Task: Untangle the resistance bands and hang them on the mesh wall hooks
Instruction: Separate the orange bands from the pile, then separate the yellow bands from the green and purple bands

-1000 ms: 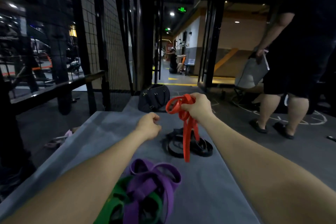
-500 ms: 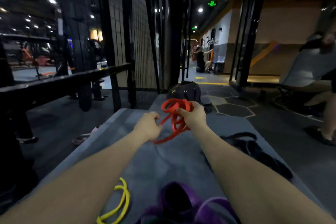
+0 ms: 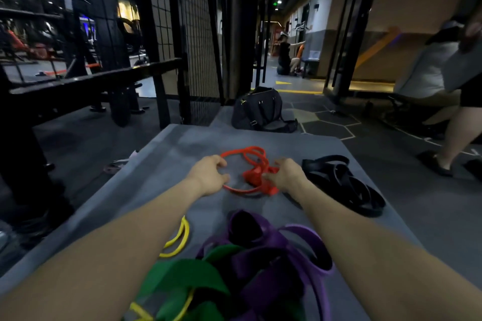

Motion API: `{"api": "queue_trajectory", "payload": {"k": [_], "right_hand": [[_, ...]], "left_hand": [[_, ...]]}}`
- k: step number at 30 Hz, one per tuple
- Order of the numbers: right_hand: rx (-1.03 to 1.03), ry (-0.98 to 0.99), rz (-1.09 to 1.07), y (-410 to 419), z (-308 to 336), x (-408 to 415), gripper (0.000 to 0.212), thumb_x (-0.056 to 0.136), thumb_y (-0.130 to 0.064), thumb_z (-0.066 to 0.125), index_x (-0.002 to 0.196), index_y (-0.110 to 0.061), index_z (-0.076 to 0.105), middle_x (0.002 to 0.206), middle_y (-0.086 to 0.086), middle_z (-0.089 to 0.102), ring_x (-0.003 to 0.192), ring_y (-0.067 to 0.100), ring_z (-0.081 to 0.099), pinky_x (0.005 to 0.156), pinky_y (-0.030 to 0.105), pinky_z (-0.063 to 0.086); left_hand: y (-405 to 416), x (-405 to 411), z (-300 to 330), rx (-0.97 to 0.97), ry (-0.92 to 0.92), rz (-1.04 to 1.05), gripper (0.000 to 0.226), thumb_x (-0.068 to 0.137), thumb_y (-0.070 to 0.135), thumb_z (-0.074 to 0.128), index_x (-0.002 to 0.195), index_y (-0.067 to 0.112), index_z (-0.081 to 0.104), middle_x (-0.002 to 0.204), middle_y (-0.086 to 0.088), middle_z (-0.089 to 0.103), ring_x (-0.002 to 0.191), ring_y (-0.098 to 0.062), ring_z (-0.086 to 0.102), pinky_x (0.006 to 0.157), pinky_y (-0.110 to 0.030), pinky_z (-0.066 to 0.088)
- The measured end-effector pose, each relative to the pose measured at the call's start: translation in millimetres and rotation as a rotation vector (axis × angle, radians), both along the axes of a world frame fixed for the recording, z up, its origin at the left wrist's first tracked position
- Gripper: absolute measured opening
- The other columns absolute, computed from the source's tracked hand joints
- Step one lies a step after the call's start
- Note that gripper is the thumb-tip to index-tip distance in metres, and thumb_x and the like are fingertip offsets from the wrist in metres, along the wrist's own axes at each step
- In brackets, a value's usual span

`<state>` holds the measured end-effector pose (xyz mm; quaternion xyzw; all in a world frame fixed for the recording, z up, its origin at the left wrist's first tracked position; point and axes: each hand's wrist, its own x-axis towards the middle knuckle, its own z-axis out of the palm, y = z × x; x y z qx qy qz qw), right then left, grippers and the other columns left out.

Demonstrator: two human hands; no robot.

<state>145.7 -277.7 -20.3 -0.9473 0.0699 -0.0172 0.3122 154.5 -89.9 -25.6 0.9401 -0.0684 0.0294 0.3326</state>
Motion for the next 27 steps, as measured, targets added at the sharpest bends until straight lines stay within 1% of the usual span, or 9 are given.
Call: {"api": "queue_trajectory", "payload": {"k": [2,4,6,8,11,16,20,23,27], "right_hand": [[0.004,-0.024,0.001,3.5,7.7,-23.7,0.016,0.085,-0.026,0.066,0.087,-0.01,0.062,0.088,0.012,0.058,0.087,0.024,0.057,0.067,0.024,0.038],[0.017,-0.037,0.03,10.2,17.3,-51.0,0.025,0.086,-0.023,0.065,0.103,-0.005,0.066,0.091,0.015,0.061,0.084,0.021,0.053,0.062,0.023,0.036],[0.003,-0.046,0.067,18.7,26.0,-81.3,0.028,0.088,-0.021,0.063,0.111,-0.006,0.066,0.105,0.017,0.065,0.098,0.026,0.059,0.069,0.023,0.037],[-0.016,-0.065,0.104,28.5,35.1,-111.3,0.028,0.087,-0.021,0.064,0.107,-0.003,0.067,0.102,0.018,0.064,0.106,0.03,0.06,0.074,0.025,0.036],[-0.029,-0.088,0.099,40.7,42.0,-151.9,0.031,0.085,-0.024,0.065,0.105,0.0,0.064,0.111,0.018,0.065,0.107,0.032,0.059,0.08,0.029,0.041],[-0.082,-0.092,0.124,59.4,45.5,-211.3,0.039,0.085,-0.029,0.066,0.108,0.002,0.063,0.112,0.019,0.065,0.109,0.034,0.058,0.087,0.035,0.044],[-0.094,-0.08,0.128,71.3,40.7,-243.5,0.041,0.084,-0.03,0.067,0.106,0.005,0.063,0.109,0.021,0.065,0.105,0.034,0.058,0.085,0.037,0.043],[-0.074,-0.08,0.13,79.7,34.2,-258.2,0.041,0.082,-0.031,0.069,0.106,0.002,0.062,0.11,0.02,0.065,0.107,0.034,0.058,0.077,0.032,0.039],[-0.056,-0.076,0.156,91.1,25.5,-268.5,0.055,0.077,-0.032,0.074,0.122,-0.005,0.057,0.125,0.016,0.059,0.115,0.03,0.055,0.095,0.032,0.041]], "left_hand": [[2.0,-20.3,7.8,-0.011,-0.004,-0.009,0.035,0.085,0.015,0.064,0.118,0.006,0.056,0.112,-0.012,0.061,0.102,-0.024,0.059,0.081,-0.021,0.04],[5.1,-44.3,15.4,0.004,-0.018,-0.035,0.034,0.086,0.012,0.062,0.118,0.003,0.056,0.101,-0.008,0.058,0.091,-0.019,0.055,0.074,-0.015,0.034],[10.2,-70.4,21.2,0.007,-0.017,-0.049,0.033,0.086,0.01,0.061,0.117,0.001,0.056,0.098,-0.006,0.055,0.088,-0.015,0.05,0.072,-0.015,0.034],[18.2,-97.3,25.7,-0.006,-0.005,-0.042,0.031,0.086,0.01,0.062,0.115,0.0,0.058,0.106,-0.012,0.061,0.089,-0.015,0.051,0.08,-0.02,0.038],[32.0,-137.2,27.3,-0.031,0.007,-0.03,0.03,0.085,0.008,0.062,0.113,-0.001,0.059,0.116,-0.018,0.063,0.099,-0.024,0.059,0.088,-0.023,0.042],[49.0,-202.0,21.3,-0.058,0.003,0.0,0.031,0.084,0.007,0.064,0.113,-0.002,0.06,0.114,-0.018,0.064,0.107,-0.03,0.06,0.088,-0.025,0.042],[61.9,-238.3,10.3,-0.059,0.0,0.0,0.032,0.082,0.007,0.066,0.113,0.0,0.061,0.116,-0.018,0.061,0.107,-0.029,0.059,0.093,-0.029,0.043],[76.5,-254.4,3.2,-0.04,0.005,0.049,0.036,0.082,0.012,0.066,0.116,0.006,0.06,0.121,-0.015,0.057,0.111,-0.028,0.057,0.097,-0.03,0.044],[100.0,-267.7,-9.4,-0.086,0.039,0.16,0.044,0.078,0.017,0.072,0.118,0.007,0.057,0.123,-0.018,0.054,0.112,-0.03,0.055,0.098,-0.031,0.042]]}}
